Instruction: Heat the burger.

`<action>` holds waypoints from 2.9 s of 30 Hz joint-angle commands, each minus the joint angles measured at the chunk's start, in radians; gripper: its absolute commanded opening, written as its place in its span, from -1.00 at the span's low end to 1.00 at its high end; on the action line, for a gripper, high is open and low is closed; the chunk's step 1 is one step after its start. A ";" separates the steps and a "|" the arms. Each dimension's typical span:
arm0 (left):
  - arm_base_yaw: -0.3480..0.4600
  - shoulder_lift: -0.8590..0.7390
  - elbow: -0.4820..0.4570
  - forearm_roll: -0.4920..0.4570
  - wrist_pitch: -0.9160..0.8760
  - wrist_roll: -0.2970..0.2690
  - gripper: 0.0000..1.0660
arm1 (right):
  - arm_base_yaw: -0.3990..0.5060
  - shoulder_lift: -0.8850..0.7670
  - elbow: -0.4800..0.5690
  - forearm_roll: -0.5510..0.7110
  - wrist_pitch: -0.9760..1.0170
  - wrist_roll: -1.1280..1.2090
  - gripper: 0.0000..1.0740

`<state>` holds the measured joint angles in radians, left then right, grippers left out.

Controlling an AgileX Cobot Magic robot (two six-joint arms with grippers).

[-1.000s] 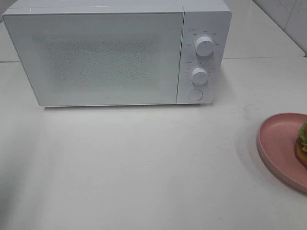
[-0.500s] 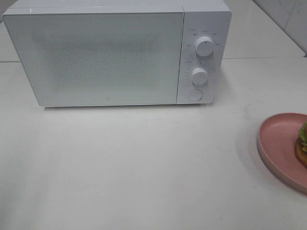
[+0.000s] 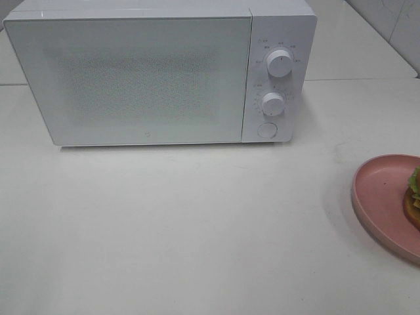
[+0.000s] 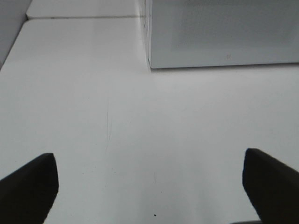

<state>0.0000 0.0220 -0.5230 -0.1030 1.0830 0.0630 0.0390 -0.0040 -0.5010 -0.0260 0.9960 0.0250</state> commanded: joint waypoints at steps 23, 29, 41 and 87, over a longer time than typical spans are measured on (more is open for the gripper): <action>0.000 -0.051 0.005 -0.006 -0.013 -0.003 0.88 | -0.004 -0.028 0.002 -0.005 -0.001 -0.005 0.38; 0.000 -0.051 0.005 -0.006 -0.013 -0.003 0.88 | -0.004 -0.028 0.002 -0.005 -0.001 -0.005 0.38; 0.000 -0.051 0.005 -0.006 -0.013 -0.003 0.88 | -0.001 -0.028 0.002 -0.005 -0.001 -0.003 0.38; 0.000 -0.050 0.005 -0.006 -0.013 -0.003 0.88 | -0.001 0.062 0.002 0.012 -0.001 -0.007 0.38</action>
<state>0.0000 -0.0050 -0.5180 -0.1030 1.0830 0.0630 0.0390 0.0590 -0.5010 -0.0160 1.0080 0.0250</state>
